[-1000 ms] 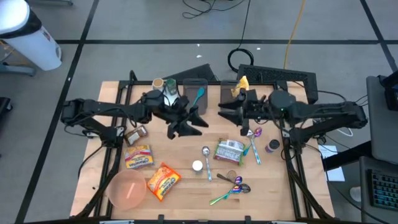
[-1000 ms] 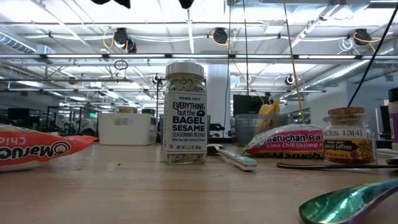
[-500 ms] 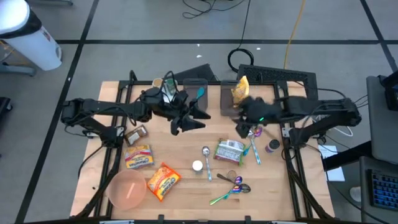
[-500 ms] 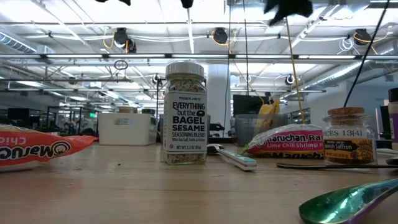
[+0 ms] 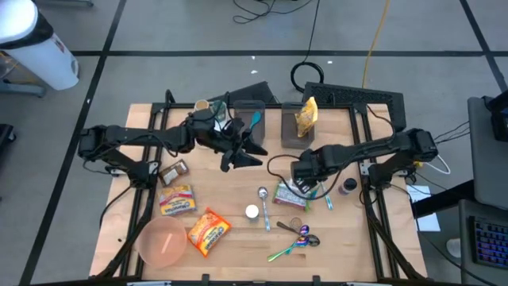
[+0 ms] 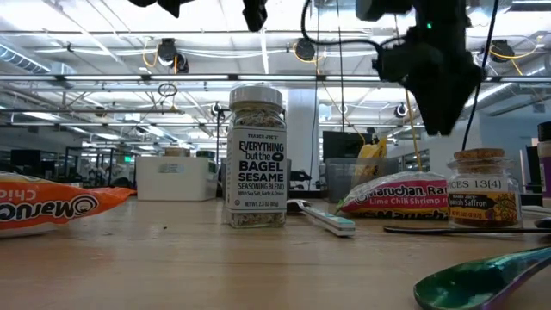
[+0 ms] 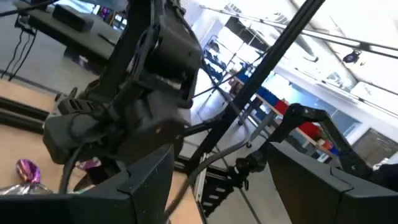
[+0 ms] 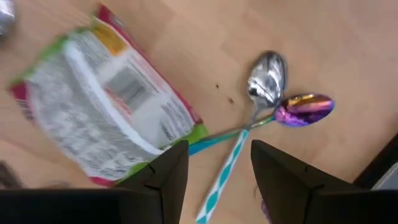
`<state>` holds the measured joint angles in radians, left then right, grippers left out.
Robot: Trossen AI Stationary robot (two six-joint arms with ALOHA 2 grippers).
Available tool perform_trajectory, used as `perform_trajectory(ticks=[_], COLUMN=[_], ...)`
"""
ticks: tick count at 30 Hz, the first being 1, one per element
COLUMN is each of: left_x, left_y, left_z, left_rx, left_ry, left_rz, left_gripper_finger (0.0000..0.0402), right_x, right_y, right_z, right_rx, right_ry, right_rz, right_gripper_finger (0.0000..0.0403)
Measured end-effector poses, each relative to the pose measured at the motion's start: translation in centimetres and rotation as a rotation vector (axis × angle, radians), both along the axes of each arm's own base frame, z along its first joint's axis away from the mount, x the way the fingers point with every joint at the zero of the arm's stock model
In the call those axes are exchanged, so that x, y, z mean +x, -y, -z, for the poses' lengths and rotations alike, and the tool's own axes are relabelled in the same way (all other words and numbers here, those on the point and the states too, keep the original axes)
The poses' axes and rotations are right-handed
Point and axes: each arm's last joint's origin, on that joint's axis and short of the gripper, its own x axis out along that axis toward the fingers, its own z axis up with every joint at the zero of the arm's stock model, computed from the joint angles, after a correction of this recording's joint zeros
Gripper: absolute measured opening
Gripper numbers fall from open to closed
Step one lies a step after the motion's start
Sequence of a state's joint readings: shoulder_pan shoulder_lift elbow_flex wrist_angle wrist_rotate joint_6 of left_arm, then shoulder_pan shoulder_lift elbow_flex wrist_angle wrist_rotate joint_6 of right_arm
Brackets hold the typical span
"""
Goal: Pick & Place Food Item
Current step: Put the right patterned spoon into the left black bin
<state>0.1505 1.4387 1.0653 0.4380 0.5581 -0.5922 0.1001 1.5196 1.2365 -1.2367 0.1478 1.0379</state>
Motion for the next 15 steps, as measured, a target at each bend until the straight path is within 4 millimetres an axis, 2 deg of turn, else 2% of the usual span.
perform_trajectory(ticks=[4, 11, 15], left_x=[0.0, 0.0, 0.0], left_y=[0.1, 0.1, 0.1], left_z=[0.0, 0.1, 0.2], left_rx=[0.002, 0.0, 0.008], left_ry=[-0.002, -0.015, -0.021], left_rz=[0.036, 0.045, 0.045], left_gripper_finger=[0.0269, 0.0269, 0.0269], right_x=[-0.6, -2.7, -2.8], right_y=[0.1, 1.2, 1.9], right_z=[2.1, 4.5, 5.9], right_rx=[0.027, 0.085, 0.114], right_ry=[0.009, -0.038, 0.024], right_rz=[0.047, 0.168, 0.188], right_gripper_finger=[0.0166, 0.0166, 0.0166])
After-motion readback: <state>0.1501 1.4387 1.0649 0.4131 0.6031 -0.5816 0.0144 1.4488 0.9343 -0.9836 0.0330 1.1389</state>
